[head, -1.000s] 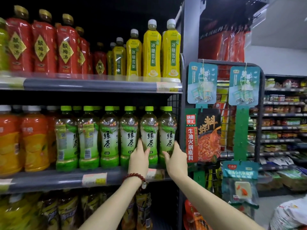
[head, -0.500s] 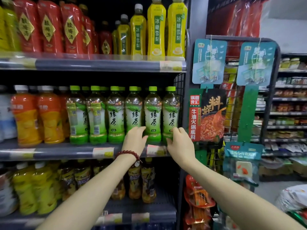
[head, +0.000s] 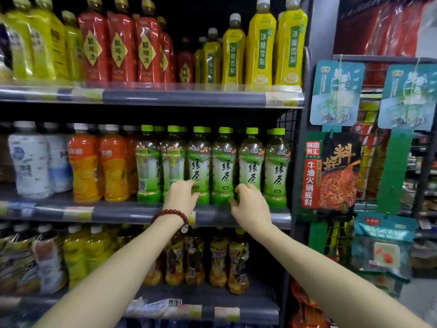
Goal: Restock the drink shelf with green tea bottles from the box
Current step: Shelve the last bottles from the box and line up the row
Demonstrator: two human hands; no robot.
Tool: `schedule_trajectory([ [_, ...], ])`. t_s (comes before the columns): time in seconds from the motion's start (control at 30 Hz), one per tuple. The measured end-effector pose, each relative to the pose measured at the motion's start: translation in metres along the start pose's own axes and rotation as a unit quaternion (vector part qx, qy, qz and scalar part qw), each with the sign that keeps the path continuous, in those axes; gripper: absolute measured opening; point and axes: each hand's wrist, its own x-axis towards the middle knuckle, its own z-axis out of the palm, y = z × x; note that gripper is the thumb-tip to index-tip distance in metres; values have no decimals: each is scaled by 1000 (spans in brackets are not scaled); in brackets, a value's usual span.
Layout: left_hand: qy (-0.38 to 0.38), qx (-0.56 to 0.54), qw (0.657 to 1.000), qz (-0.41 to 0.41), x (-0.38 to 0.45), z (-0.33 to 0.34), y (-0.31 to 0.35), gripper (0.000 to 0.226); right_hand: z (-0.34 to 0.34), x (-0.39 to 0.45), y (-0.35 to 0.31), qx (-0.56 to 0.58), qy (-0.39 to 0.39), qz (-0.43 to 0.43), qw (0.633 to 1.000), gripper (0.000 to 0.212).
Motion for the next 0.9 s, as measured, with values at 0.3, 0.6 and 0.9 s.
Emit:
schedule_trajectory([
  [0.3, 31, -148, 984, -92, 34, 11, 1, 61, 35, 35, -35, 134, 37, 139, 980, 66],
  [0.6, 77, -206, 966, -135, 26, 38, 8, 48, 56, 43, -35, 134, 74, 215, 964, 37],
  [0.9, 76, -215, 967, -116, 30, 35, 0, 34, 46, 48, -29, 105, 67, 224, 967, 38],
])
